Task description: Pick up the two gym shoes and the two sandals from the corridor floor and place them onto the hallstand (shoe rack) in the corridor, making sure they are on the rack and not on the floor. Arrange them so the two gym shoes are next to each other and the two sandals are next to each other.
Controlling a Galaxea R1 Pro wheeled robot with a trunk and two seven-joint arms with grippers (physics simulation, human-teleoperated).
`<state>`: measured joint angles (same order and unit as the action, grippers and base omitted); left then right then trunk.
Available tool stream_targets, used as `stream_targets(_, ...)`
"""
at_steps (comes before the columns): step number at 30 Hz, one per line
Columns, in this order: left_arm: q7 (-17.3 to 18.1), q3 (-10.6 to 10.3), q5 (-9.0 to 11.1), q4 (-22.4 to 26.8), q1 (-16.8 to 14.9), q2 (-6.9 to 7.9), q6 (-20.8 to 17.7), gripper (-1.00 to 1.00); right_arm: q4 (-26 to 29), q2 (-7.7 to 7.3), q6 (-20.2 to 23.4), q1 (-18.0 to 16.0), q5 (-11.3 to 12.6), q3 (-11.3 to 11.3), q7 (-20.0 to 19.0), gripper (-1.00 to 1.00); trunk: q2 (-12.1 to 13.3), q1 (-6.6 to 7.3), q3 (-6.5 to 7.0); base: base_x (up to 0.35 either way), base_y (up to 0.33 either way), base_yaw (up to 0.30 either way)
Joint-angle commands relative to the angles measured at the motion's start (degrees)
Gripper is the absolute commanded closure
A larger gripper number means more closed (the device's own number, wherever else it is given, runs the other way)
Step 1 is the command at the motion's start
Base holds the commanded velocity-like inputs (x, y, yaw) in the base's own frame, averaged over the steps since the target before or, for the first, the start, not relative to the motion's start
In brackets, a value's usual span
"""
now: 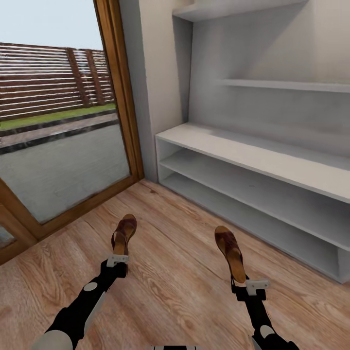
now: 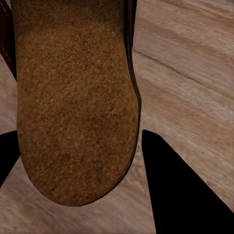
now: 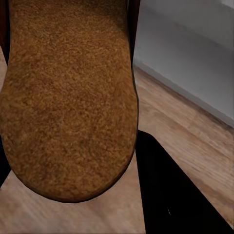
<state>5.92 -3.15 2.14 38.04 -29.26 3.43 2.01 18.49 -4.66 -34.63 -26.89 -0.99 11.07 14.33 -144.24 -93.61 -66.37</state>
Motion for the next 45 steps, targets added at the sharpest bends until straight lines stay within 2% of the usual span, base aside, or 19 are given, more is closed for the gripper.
stream_targets(1,0.1,0.0,-0.1,0.0,0.0,0.00,0.0,1.00,-0.1,0.00,-0.1,0.0,0.2,0.0,-0.1,1.00,0.0,0.00,0.00,0.080,0.336,-0.001)
stream_targets(9,0.1,0.0,0.0,0.0,0.0,0.00,0.1,1.00,-0.4,0.00,0.0,0.0,0.1,-0.1,-0.1,1.00,0.0,0.00,0.00,0.063,0.164,-0.124)
stream_targets(45,0.1,0.1,0.0,-0.1,0.0,0.00,0.1,1.00,-0.8,0.00,0.0,0.0,0.1,-0.1,-0.1,1.00,0.0,0.00,0.00,0.001,0.002,-0.286)
